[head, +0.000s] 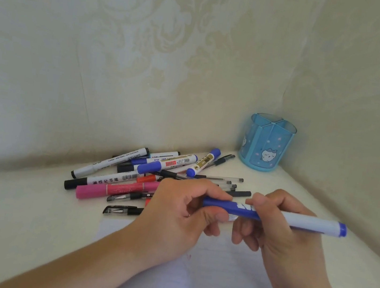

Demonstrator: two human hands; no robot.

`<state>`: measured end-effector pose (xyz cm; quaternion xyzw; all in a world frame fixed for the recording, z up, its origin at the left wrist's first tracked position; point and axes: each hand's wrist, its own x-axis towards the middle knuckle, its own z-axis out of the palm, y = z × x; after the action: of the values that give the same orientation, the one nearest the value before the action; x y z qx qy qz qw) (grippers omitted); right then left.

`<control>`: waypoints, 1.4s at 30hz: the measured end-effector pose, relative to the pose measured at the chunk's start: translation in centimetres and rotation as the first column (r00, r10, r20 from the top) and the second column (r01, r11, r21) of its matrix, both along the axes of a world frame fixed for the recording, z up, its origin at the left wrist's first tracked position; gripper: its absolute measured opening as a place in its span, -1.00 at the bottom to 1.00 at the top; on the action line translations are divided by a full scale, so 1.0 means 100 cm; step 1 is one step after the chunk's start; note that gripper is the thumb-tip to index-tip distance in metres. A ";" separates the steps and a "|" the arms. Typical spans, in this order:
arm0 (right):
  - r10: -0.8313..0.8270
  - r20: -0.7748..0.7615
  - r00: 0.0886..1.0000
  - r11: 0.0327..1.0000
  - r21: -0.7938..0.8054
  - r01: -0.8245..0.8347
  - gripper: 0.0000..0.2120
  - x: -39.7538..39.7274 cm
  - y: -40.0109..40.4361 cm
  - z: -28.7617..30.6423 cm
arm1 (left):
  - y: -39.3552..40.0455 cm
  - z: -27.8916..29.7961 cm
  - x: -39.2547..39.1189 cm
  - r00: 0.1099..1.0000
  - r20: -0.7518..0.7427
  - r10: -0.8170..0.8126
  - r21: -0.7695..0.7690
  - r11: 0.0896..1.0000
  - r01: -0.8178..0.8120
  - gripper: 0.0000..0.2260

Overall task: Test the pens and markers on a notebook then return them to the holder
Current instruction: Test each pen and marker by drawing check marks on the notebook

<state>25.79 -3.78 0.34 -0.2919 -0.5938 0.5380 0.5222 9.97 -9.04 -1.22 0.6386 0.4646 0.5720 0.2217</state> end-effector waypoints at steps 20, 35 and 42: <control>0.047 0.430 0.901 0.967 0.207 -0.150 -0.36 0.015 -0.012 0.020 | -0.019 0.035 -0.064 0.340 -0.928 0.152 0.152 0.988 -0.027 -0.56; 0.499 0.574 0.649 0.584 0.330 -0.742 -0.89 -0.134 -0.196 0.064 | -0.417 -0.011 -0.246 0.291 -0.820 0.493 0.031 0.546 -0.837 -0.67; 0.362 0.867 0.342 0.366 0.206 -0.908 -0.95 -0.195 -0.280 -0.007 | -0.469 -0.024 -0.242 0.336 -0.806 0.487 -0.037 0.526 -0.850 -0.83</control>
<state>6.25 -31.78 -0.38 0.0276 -0.9542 0.2961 0.0331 -14.24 -55.99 -3.63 0.4714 0.8560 0.1867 -0.1006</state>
